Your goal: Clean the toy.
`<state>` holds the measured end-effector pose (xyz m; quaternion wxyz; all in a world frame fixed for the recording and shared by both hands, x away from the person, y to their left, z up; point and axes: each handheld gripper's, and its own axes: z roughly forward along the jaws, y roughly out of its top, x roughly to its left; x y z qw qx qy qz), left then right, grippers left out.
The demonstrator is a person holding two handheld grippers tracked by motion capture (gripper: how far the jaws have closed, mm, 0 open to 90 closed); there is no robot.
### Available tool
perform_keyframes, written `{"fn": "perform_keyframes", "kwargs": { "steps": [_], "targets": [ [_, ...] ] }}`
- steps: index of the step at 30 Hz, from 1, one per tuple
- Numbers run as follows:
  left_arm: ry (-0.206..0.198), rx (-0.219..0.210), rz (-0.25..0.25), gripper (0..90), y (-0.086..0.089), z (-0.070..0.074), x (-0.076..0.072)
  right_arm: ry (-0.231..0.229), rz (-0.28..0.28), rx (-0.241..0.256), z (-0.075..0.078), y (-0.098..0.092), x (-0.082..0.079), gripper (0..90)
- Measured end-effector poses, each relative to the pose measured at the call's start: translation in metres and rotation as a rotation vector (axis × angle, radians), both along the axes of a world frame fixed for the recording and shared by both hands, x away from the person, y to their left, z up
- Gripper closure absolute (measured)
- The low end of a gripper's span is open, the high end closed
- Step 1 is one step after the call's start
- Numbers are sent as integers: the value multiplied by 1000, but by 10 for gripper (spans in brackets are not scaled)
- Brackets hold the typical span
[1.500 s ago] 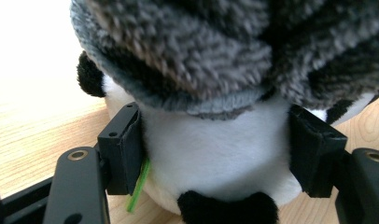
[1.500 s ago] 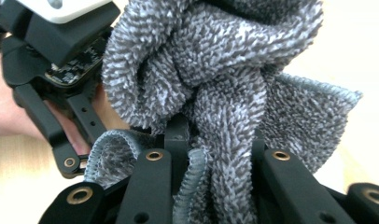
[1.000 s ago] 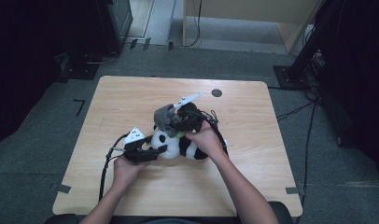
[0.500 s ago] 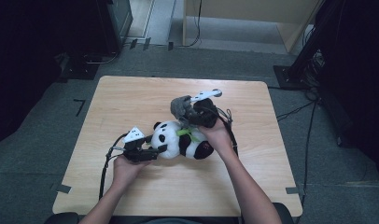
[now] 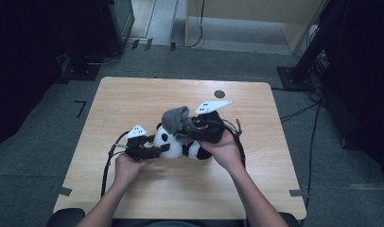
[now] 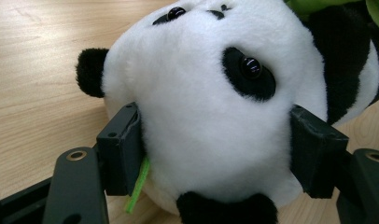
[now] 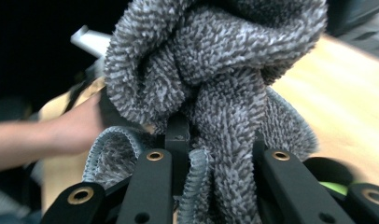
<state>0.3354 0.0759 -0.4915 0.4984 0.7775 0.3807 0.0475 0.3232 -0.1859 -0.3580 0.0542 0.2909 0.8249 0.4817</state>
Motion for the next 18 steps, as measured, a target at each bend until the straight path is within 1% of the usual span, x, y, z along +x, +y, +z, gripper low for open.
{"fn": "perform_keyframes", "kwargs": {
  "steps": [2,4,5,6,7,8,9,12,14,17,18],
  "targets": [
    [0,-3,-1,293,0,0,1,23,40,-33,-10,11,-4,739],
    [2,-3,0,293,0,0,1,63,67,-91,-28,19,0,738],
    [3,-1,-2,294,0,0,1,86,60,-131,-38,22,3,738],
    [0,12,-6,298,-1,0,1,110,48,-182,-48,24,6,738],
    [-11,23,-7,303,-2,0,1,113,42,-211,-57,24,9,738],
    [-6,15,-4,304,-2,0,1,118,55,-188,-59,20,11,738],
    [3,7,0,306,-2,0,1,119,52,-185,-58,18,12,738],
    [6,0,2,311,-2,0,2,66,40,-218,-51,13,13,738],
    [4,4,2,311,-2,0,2,67,38,-208,-50,9,15,738],
    [2,12,1,311,-3,0,1,51,28,-207,-48,5,17,738],
    [3,13,1,311,-2,0,1,43,16,-207,-46,2,17,738]
  ]
}}
